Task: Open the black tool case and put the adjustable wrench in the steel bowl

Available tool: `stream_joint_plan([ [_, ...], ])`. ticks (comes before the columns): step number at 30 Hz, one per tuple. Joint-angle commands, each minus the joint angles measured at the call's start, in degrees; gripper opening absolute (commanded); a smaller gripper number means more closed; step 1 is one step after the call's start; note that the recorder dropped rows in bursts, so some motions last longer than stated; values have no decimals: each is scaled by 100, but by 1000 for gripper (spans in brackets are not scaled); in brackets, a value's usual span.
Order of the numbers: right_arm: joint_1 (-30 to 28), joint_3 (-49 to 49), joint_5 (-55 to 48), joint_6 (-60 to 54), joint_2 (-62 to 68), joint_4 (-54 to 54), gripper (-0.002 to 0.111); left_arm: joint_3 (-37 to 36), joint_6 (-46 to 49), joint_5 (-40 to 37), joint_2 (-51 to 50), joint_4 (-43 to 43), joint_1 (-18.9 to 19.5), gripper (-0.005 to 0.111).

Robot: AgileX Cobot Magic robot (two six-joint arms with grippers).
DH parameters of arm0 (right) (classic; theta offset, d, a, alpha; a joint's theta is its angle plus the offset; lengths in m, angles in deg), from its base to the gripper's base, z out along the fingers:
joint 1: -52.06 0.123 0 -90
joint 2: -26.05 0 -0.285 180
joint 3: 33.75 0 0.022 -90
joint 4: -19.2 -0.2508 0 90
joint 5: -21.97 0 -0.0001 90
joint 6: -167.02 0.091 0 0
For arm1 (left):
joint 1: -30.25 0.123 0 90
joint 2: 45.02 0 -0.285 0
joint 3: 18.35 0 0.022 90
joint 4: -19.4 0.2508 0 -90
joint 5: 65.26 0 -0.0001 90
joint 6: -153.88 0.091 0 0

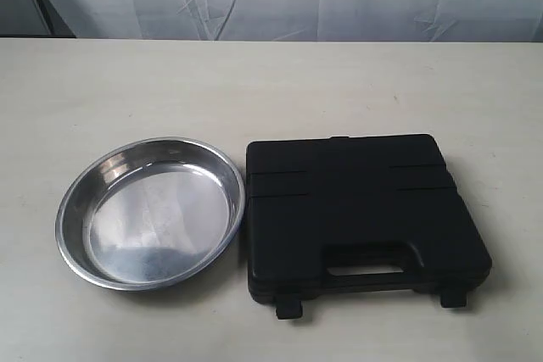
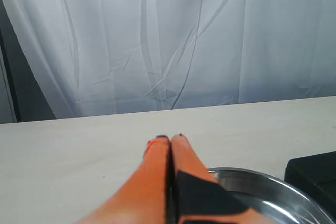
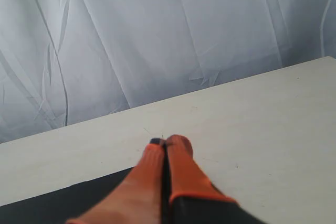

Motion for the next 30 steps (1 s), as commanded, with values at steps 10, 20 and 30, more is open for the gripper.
stream_joint_plan([
  [10, -29, -10, 85, -27, -34, 19, 0, -14, -15, 6, 30, -48, -37, 0],
  [20, -29, -10, 923, 706, -34, -2470, 0, -14, -15, 6, 30, -48, -37, 0],
  [30, -29, 581, -789, -2619, -34, -4954, 0, -14, -15, 6, 30, -48, -37, 0],
])
